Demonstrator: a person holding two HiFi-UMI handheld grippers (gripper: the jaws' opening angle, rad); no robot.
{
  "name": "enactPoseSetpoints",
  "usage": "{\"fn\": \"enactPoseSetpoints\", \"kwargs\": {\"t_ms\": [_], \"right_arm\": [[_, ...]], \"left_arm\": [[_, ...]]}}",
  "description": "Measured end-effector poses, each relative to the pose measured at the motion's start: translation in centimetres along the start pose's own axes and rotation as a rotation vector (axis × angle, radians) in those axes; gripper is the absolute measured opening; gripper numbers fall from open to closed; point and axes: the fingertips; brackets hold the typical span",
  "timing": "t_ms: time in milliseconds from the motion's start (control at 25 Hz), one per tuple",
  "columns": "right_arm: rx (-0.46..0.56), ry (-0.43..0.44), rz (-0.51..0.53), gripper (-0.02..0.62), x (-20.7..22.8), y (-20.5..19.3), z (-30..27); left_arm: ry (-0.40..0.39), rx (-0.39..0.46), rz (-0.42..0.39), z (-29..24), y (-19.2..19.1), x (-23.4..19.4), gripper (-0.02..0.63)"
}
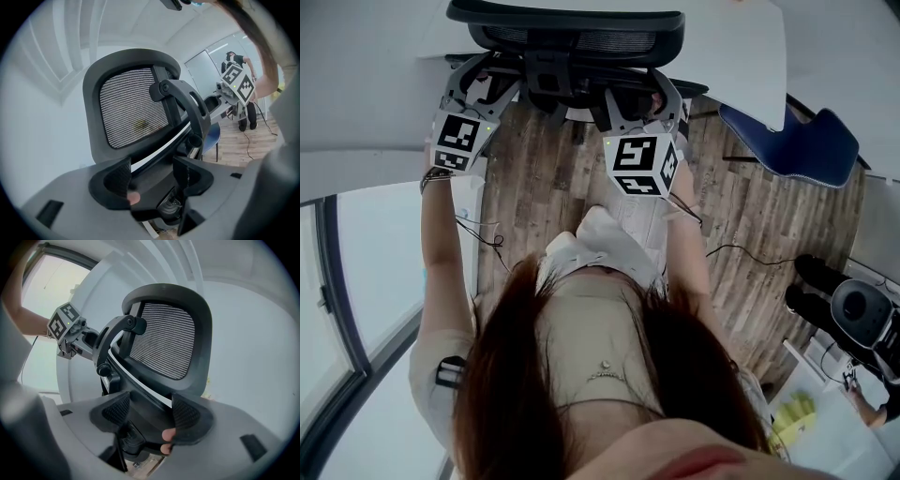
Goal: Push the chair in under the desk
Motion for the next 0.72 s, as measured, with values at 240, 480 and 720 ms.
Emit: {"fn": "enactPoseSetpoints", "kwargs": {"t_ms": [240,480,720], "right_arm": [[-0.001,-0.004,-0.002,0.281,0.2,0.0,-0.5],[-0.004,-0.004,-0.002,0.281,0.4,0.2,-1.1],[0.000,-0.001,-0.007,0.281,0.7,0.1,-1.6]], "left_arm": [[0.004,-0.003,-0.003,-0.5,-0.1,-0.2,0.272],[0.009,-0.002,-0.003,-0.9,-0.1,-0.7,0.272],[-0.002,-0.002,-0.003,-1.6,0.0,-1.1,0.272]]}}
Point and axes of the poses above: the fingertips, and each gripper's own axes: z backward along the fingers, x to its right, y out of its top
